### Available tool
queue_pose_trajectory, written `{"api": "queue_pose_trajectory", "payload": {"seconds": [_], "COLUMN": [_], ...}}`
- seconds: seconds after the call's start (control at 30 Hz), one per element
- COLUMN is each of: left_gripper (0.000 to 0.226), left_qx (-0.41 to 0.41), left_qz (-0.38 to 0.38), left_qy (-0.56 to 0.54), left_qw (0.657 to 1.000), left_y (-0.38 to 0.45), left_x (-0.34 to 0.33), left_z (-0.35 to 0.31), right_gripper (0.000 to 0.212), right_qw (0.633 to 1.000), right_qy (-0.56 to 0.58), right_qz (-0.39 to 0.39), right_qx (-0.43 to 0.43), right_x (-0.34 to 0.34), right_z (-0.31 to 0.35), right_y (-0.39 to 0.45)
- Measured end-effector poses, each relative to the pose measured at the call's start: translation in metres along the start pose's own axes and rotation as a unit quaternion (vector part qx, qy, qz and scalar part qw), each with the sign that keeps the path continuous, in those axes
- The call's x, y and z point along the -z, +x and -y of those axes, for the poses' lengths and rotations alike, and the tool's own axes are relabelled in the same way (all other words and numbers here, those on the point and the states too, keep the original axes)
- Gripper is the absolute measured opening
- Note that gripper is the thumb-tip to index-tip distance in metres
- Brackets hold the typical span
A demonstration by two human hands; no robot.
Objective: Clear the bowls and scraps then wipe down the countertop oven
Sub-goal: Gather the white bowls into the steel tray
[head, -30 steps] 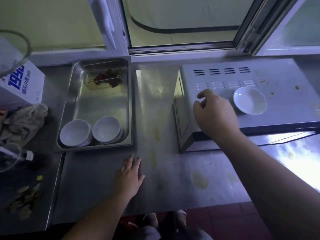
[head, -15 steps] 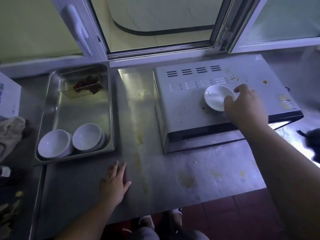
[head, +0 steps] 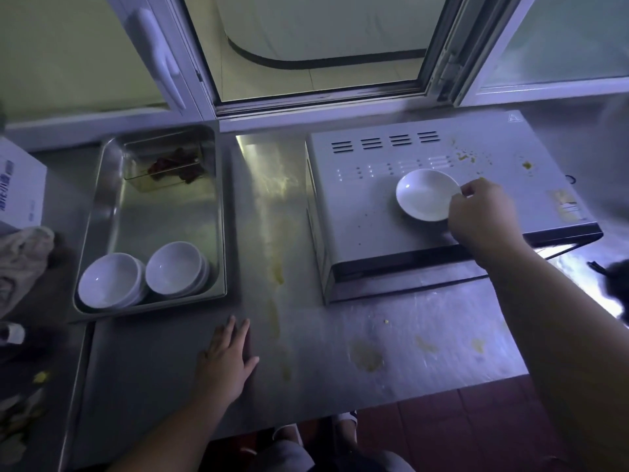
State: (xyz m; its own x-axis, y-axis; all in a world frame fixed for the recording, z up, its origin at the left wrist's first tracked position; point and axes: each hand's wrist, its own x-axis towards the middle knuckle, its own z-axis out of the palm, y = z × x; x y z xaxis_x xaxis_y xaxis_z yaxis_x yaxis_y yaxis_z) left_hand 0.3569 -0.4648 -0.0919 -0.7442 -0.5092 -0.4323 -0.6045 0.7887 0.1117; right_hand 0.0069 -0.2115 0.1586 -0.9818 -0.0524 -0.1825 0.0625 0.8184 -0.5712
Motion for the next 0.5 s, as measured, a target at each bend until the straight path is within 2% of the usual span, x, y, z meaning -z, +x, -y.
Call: {"api": "queue_pose_trajectory", "payload": {"seconds": [0.13, 0.33, 0.5], "left_gripper": [0.083, 0.082, 0.085], "left_qx": [0.004, -0.002, 0.000], "left_qz": [-0.009, -0.031, -0.041], "left_qy": [0.006, 0.015, 0.008], "left_qw": [1.000, 0.999, 0.999], "left_y": [-0.002, -0.005, -0.009], "left_x": [0.002, 0.003, -0.002], "left_z": [-0.001, 0.001, 0.012], "right_gripper": [0.020, 0.018, 0.020], "right_qw": [1.000, 0.993, 0.990], "right_qy": [0.027, 0.103, 0.084], "right_qz": [0.002, 0.048, 0.090], "right_qx": [0.012, 0.024, 0.073], "right_x": [-0.007, -0.042, -0.084], "right_z": [0.017, 0.057, 0.096], "right_y": [-0.008, -0.025, -0.040]}}
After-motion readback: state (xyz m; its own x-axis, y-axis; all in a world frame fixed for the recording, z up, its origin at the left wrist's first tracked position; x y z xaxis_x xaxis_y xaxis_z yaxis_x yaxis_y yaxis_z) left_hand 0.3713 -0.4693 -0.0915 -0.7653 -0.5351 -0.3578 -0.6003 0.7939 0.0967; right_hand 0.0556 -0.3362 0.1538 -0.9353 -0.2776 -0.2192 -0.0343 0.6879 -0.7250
